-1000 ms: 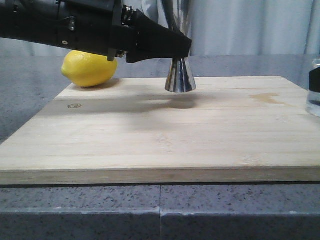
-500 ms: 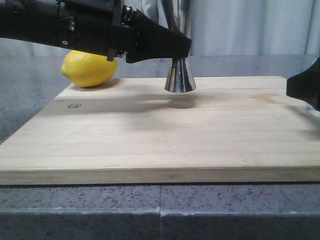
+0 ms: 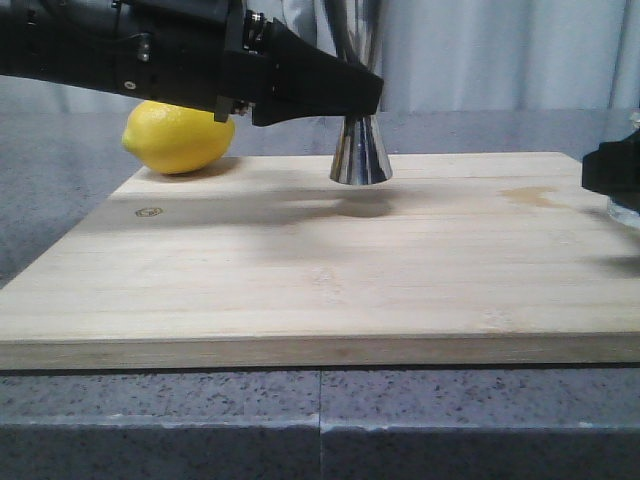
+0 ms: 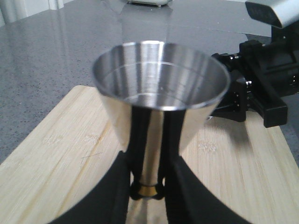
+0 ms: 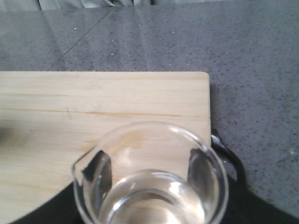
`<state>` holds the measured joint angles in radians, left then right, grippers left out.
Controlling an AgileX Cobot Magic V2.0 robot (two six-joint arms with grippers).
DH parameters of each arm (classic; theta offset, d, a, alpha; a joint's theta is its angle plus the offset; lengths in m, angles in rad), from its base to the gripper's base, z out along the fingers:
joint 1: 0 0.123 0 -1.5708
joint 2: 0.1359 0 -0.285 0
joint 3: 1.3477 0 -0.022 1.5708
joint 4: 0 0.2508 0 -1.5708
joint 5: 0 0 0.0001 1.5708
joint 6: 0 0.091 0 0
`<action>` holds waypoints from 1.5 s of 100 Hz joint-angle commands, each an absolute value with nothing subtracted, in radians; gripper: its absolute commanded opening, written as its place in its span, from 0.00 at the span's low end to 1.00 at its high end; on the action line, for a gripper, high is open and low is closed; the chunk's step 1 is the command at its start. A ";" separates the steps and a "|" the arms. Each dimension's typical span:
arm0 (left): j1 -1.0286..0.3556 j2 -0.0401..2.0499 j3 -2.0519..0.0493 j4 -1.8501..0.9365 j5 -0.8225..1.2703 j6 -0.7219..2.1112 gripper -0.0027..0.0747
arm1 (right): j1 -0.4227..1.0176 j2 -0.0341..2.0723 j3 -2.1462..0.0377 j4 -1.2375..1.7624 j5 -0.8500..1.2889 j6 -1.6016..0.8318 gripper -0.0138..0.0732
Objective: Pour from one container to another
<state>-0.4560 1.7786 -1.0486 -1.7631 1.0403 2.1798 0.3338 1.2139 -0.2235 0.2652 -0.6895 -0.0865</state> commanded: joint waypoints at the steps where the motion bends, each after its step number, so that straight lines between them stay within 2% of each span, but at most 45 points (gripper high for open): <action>1: -0.457 1.739 -1.077 -1.838 1.101 2.178 0.06 | 0.335 1.204 -0.250 0.238 -0.776 -0.086 0.48; 36: -0.457 1.739 -1.077 -1.838 1.101 2.178 0.06 | 0.335 1.187 -0.300 0.208 -0.717 -0.109 0.48; 62: -0.457 1.739 -1.077 -1.838 1.101 2.178 0.06 | 0.335 1.164 -0.510 0.179 -0.414 -0.217 0.48; 93: -0.457 1.739 -1.077 -1.838 1.101 2.178 0.06 | 0.335 1.166 -0.809 -0.031 -0.080 -0.217 0.48; 150: -0.457 1.739 -1.077 -1.838 1.095 2.178 0.06 | 0.418 1.258 -1.091 -0.265 0.114 -0.219 0.48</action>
